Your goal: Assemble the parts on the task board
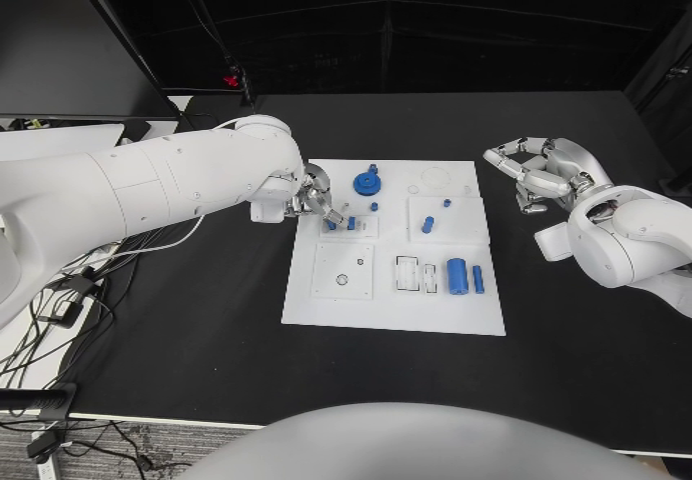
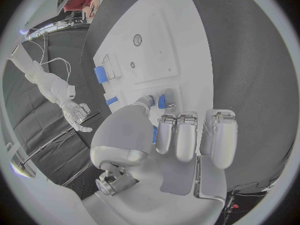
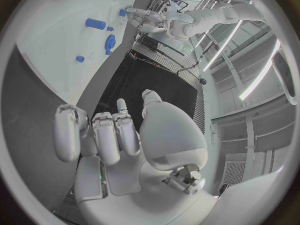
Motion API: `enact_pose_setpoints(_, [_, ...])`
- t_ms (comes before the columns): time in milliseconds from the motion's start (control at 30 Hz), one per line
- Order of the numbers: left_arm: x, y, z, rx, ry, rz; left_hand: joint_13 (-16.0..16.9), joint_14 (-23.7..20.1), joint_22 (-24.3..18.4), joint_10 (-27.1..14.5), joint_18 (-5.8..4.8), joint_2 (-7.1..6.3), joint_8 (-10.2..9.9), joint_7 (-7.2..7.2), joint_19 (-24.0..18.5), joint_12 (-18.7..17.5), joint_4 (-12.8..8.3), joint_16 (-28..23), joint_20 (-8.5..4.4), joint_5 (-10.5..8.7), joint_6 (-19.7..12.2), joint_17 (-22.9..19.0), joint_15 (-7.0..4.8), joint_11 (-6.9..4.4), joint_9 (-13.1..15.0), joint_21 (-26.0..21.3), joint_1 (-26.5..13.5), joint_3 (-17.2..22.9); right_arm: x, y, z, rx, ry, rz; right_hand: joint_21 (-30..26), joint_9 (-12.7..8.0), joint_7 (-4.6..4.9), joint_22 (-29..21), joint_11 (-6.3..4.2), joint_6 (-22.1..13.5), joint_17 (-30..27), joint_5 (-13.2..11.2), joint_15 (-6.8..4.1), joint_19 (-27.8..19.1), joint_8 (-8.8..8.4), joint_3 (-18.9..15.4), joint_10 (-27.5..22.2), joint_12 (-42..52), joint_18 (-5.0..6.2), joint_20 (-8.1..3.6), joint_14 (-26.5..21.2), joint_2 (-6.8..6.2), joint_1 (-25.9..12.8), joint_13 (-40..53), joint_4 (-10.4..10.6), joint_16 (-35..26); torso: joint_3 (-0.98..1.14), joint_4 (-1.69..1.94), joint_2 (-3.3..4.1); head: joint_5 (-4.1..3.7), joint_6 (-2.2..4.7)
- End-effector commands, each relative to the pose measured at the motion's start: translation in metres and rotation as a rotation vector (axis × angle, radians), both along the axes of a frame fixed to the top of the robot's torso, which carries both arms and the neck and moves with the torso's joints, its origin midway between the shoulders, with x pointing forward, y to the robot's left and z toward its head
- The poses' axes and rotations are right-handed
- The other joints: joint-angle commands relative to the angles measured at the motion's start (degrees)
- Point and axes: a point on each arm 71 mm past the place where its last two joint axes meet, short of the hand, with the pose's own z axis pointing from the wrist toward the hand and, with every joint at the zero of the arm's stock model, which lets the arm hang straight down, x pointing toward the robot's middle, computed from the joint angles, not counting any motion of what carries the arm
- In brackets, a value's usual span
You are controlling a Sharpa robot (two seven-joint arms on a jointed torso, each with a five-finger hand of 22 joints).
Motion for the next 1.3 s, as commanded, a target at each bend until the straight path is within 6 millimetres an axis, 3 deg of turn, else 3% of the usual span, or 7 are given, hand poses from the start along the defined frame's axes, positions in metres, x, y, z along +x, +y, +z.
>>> enact_pose_setpoints(33, [-0.0014,0.0020,-0.0057,0.024,0.004,0.020,15.07,6.09,15.09,5.87,-0.81,0.02,-0.28,0.41,5.98,0.20,0.01,0.05,0.04,-0.27,-0.19,15.10,0.04,0.15,-0.05,0.18,-0.53,-0.33,0.0000,0.0008,0.0009,0.002,-0.004,0.004,-0.17,-0.09,3.93,11.42,0.44,-0.35,15.09,0.23,0.36,-0.12,0.33,-0.34,5.86,0.14,1.00,0.16,6.06,0.44,0.05,15.06,0.12,0.14,0.00,0.01,-0.02,0.09,0.00])
enact_pose_setpoints(567, [0.0011,0.0048,-0.0042,0.010,-0.026,0.035,15.07,6.09,15.09,5.87,-0.81,0.47,-0.10,0.34,5.98,0.20,-0.04,0.05,0.06,-0.20,-0.07,15.10,0.05,0.11,0.03,0.18,-0.99,-0.64,0.0001,0.0005,0.0005,0.001,-0.003,0.003,-0.17,-0.09,3.93,11.42,0.44,-0.35,15.09,0.23,0.36,-0.12,0.33,-0.34,5.86,0.14,1.00,0.16,6.06,0.44,0.05,15.06,0.12,0.14,0.00,-0.05,0.01,0.14,0.11])
enact_pose_setpoints(933, [0.0007,0.0056,-0.0047,0.017,-0.016,0.030,15.07,6.09,15.09,5.87,-0.81,1.05,0.19,0.06,5.98,0.20,-0.18,0.05,-0.03,2.91,-0.50,15.10,-0.15,-0.14,0.25,0.18,1.43,-0.34,0.0000,0.0007,0.0005,0.002,-0.003,0.002,-0.17,-0.12,3.93,11.42,0.44,-0.33,15.09,0.25,0.37,-0.12,0.42,-0.38,5.86,0.14,1.00,0.17,6.06,0.51,0.13,15.06,0.12,0.14,0.02,-0.02,0.01,0.17,0.01])
enact_pose_setpoints(1100, [0.0014,0.0066,-0.0047,0.018,-0.016,0.032,15.07,6.09,15.09,5.87,-0.81,1.36,0.26,-0.14,5.98,0.20,-0.17,0.05,-0.14,5.87,-0.72,15.10,-0.30,-0.32,0.28,0.18,4.07,0.77,0.0000,0.0011,0.0005,0.002,-0.004,0.003,-0.17,-0.12,3.93,11.42,0.44,-0.33,15.09,0.25,0.37,-0.12,0.42,-0.38,5.86,0.14,1.00,0.17,6.06,0.51,0.13,15.06,0.12,0.14,0.02,-0.03,0.01,0.18,-0.01])
enact_pose_setpoints(1300, [0.0011,0.0078,-0.0053,0.029,-0.004,0.029,15.07,6.09,15.09,5.87,-0.81,1.48,0.28,-0.16,5.98,0.20,-0.15,0.05,-0.19,6.53,-0.72,15.10,-0.33,-0.35,0.27,0.18,4.73,1.14,-0.0001,0.0010,0.0005,0.002,-0.003,0.002,-0.17,-0.12,3.93,11.42,0.44,-0.33,15.09,0.25,0.37,-0.12,0.42,-0.38,5.86,0.14,1.00,0.17,6.06,0.51,0.13,15.06,0.12,0.14,0.01,-0.02,0.02,0.13,-0.08])
